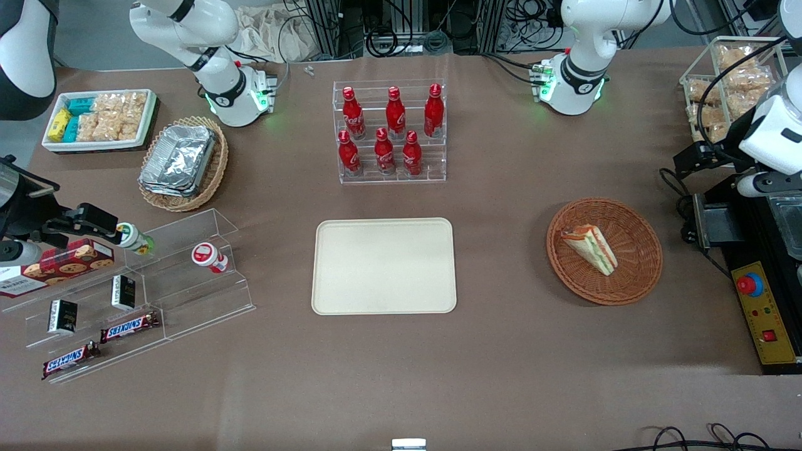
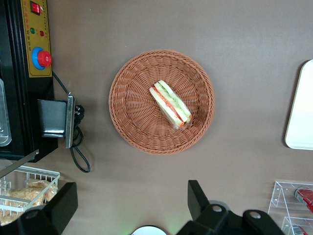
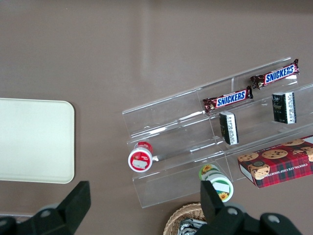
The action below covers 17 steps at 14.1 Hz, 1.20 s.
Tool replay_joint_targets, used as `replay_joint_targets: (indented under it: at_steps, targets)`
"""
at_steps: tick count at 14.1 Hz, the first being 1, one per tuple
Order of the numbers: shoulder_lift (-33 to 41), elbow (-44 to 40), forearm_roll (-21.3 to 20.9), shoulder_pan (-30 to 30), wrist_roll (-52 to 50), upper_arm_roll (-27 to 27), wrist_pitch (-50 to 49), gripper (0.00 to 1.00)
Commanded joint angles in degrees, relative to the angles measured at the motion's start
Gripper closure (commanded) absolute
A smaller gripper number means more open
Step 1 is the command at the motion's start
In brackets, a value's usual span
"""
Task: Place sandwich from basket to tray
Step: 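Move the left gripper down over the wrapped sandwich in the wicker basket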
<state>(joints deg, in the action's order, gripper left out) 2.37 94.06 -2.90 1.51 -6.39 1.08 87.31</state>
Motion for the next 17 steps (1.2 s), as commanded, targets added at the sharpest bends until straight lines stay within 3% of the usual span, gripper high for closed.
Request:
replay_joint_targets:
  at_steps: [1, 5, 8, 11, 17]
  targets:
    - [-1.0, -1.3, 0.0, 1.2, -1.3, -0.7, 0.1, 0.00]
    - [-1.5, 0.4, 0.2, 1.2, -2.2, -0.6, 0.8, 0.00]
    - [0.8, 9.3, 1.8, 1.3, -4.9, 0.1, 9.8, 0.00]
    - [-0.2, 11.1, 2.7, 1.2, -6.2, 0.1, 10.6, 0.00]
    - [-6.9, 11.6, 3.4, 1.5, -28.7, 4.3, 16.6, 0.00]
